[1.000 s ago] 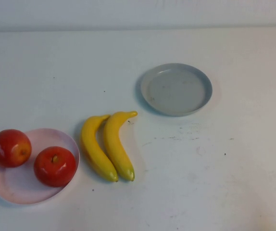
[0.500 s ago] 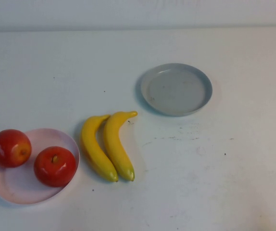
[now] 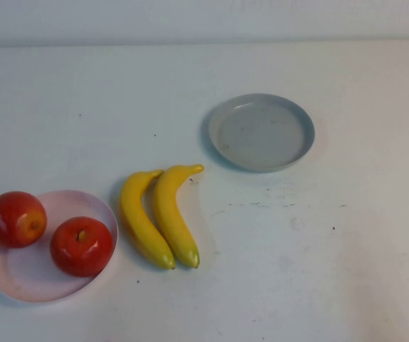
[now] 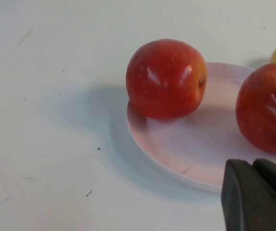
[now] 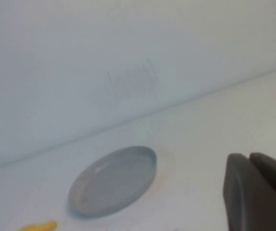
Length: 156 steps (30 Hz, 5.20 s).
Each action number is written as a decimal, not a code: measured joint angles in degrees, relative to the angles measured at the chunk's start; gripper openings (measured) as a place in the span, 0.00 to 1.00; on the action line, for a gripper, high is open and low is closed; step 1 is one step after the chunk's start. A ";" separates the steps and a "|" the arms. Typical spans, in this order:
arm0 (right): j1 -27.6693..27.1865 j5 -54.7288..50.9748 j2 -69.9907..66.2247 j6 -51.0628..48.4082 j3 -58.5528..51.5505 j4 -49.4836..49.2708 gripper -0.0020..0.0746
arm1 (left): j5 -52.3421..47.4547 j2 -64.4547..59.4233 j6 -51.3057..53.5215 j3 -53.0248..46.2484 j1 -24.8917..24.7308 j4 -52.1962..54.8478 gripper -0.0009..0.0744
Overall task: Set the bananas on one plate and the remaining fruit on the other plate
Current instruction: Put another type of fruit in the right plate
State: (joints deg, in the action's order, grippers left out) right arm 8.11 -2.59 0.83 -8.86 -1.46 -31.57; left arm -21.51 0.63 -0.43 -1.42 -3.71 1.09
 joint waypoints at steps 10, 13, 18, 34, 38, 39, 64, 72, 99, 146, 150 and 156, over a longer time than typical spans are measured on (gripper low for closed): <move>0.00 -5.93 -3.10 0.92 6.31 -9.79 0.00 | 0.00 0.00 0.00 0.00 0.00 0.00 0.01; 0.00 -16.20 -11.63 0.92 13.58 -9.47 0.00 | 0.00 0.00 0.00 0.00 0.00 0.00 0.01; 0.00 -35.77 -30.36 1.05 26.12 -4.70 0.00 | 0.00 0.00 0.00 0.00 0.00 0.00 0.01; 17.59 -50.73 -80.50 9.56 59.88 17.11 0.00 | 0.00 0.00 -0.12 0.00 0.00 0.00 0.01; 24.86 -52.44 -90.14 12.42 70.95 20.35 0.00 | 0.00 0.00 -0.12 0.00 0.00 0.00 0.01; 26.47 -53.03 -92.64 12.70 73.91 20.47 0.00 | 0.00 0.00 -0.12 0.00 0.00 0.00 0.01; 35.46 -63.06 -134.42 21.58 123.63 24.07 0.61 | 0.00 0.00 -0.23 0.00 0.00 0.00 0.01; 35.46 -63.74 -136.52 22.10 124.04 25.95 0.54 | 0.00 0.00 -0.23 0.00 0.00 0.00 0.01; 16.55 -64.95 -135.57 22.10 133.76 30.18 0.42 | 0.00 0.00 -0.23 0.00 0.00 0.00 0.01; 36.50 -68.62 -134.05 10.14 136.54 21.15 0.52 | 0.00 0.00 -0.31 0.00 0.00 0.00 0.01; 39.91 -68.62 -134.05 9.52 135.39 21.96 0.52 | 0.00 0.00 -0.31 0.00 0.00 0.00 0.01; 41.37 -68.62 -134.05 8.86 130.01 25.08 0.56 | 0.00 0.00 -0.31 0.00 0.00 0.00 0.01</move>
State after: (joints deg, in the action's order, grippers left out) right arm 49.48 -71.21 -133.22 0.00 128.54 -6.48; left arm -21.51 0.63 -0.74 -1.42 -3.71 1.09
